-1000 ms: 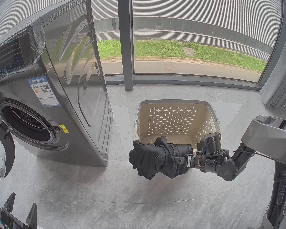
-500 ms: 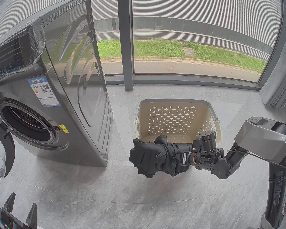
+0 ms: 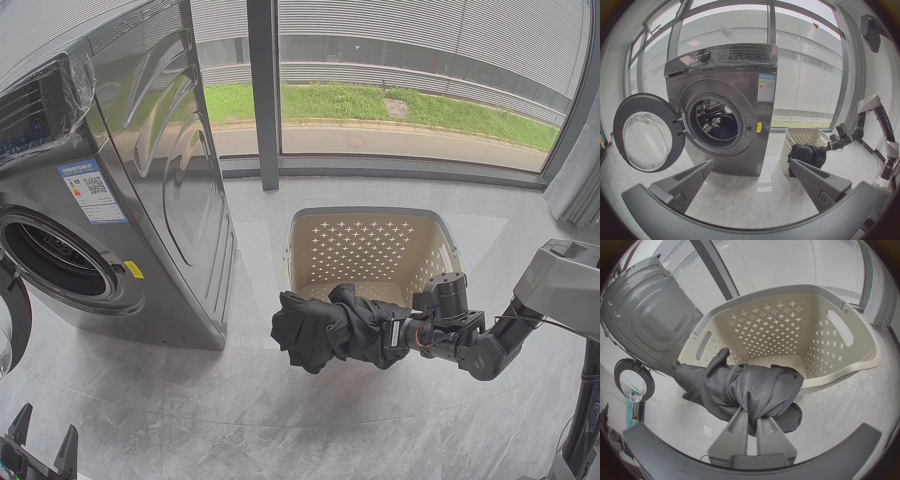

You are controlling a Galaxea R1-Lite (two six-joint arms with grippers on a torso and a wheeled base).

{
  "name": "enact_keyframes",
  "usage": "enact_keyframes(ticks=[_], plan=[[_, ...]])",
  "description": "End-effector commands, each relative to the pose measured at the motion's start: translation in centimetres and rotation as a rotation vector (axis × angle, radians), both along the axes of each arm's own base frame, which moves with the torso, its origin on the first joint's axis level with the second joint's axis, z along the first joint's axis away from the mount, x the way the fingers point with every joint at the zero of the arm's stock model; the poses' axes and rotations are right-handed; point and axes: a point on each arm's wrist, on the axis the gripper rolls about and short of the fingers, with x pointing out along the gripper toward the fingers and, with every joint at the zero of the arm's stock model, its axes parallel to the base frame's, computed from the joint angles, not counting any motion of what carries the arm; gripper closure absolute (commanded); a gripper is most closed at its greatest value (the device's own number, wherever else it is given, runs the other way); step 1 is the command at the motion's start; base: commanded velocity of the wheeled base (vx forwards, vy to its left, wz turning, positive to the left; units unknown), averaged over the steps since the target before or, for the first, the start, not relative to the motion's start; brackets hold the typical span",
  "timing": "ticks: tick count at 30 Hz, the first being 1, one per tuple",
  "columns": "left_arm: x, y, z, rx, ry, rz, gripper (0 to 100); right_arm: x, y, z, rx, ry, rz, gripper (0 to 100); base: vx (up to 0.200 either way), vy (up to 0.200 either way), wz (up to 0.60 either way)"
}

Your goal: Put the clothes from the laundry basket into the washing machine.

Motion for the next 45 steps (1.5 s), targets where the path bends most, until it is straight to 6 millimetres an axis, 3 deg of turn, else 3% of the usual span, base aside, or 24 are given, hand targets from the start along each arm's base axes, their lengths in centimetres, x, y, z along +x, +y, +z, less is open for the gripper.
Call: enact_keyframes(ticks=[1, 13, 26, 33, 37, 45], plan=[[0.0, 0.0, -0.5, -0.001, 0.005, 0.001, 0, -2.6, 0.0, 4.0, 0.035, -0.073, 0.032, 100, 0.000, 0.000, 0.00], [0.0, 0.0, -0.5, -0.001, 0.005, 0.001, 0, -4.2, -1.3, 7.6, 0.045, -0.172, 0.036, 100, 0.000, 0.000, 0.00], [0.0, 0.0, -0.5, -0.001, 0.005, -0.001, 0, -7.5, -3.0, 14.3, 0.127, -0.362, 0.036, 100, 0.000, 0.000, 0.00], [0.0, 0.0, -0.5, -0.001, 0.005, -0.001, 0, -8.5, -3.5, 15.9, 0.141, -0.428, 0.038, 100, 0.000, 0.000, 0.00], [0.0, 0.0, -0.5, -0.001, 0.005, -0.002, 0, -10.0, -4.3, 17.0, 0.169, -0.474, 0.036, 100, 0.000, 0.000, 0.00], [0.0, 0.0, -0.5, -0.001, 0.003, -0.002, 0, -11.9, -4.9, 17.8, 0.203, -0.588, 0.048, 100, 0.000, 0.000, 0.00]])
